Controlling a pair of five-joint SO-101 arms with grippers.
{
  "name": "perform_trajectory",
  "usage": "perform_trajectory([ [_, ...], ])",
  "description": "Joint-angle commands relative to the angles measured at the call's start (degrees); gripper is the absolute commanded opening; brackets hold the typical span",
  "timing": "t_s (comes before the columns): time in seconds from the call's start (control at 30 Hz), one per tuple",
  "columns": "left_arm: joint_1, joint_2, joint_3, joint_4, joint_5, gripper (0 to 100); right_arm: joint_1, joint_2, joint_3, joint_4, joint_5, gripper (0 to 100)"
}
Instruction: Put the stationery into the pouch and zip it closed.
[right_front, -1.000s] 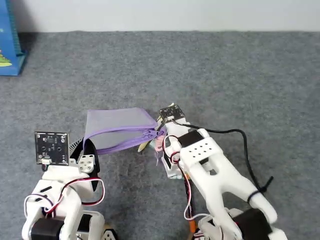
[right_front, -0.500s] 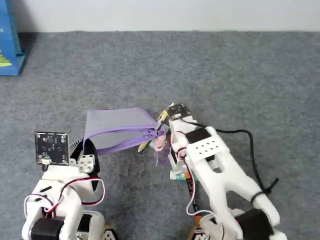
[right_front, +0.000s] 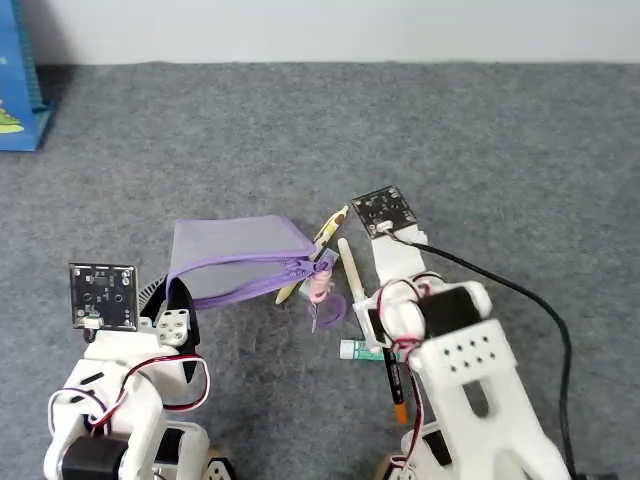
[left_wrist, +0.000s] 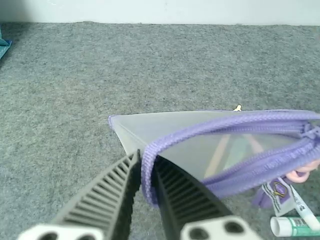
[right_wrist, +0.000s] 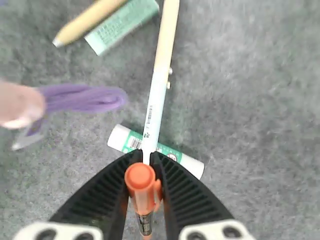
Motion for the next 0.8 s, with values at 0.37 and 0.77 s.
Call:
perform_trajectory([
  [0.37, 0.2, 0.2, -0.5, -1.3, -0.4, 1, 0.2, -21.4, -6.5, -1.9, 0.6, 0.8],
  [0.77, 3.0, 0.3, -0.5, -1.4, -0.4, 1, -11.2, -32.1, -20.7, -2.5, 0.1, 0.8],
])
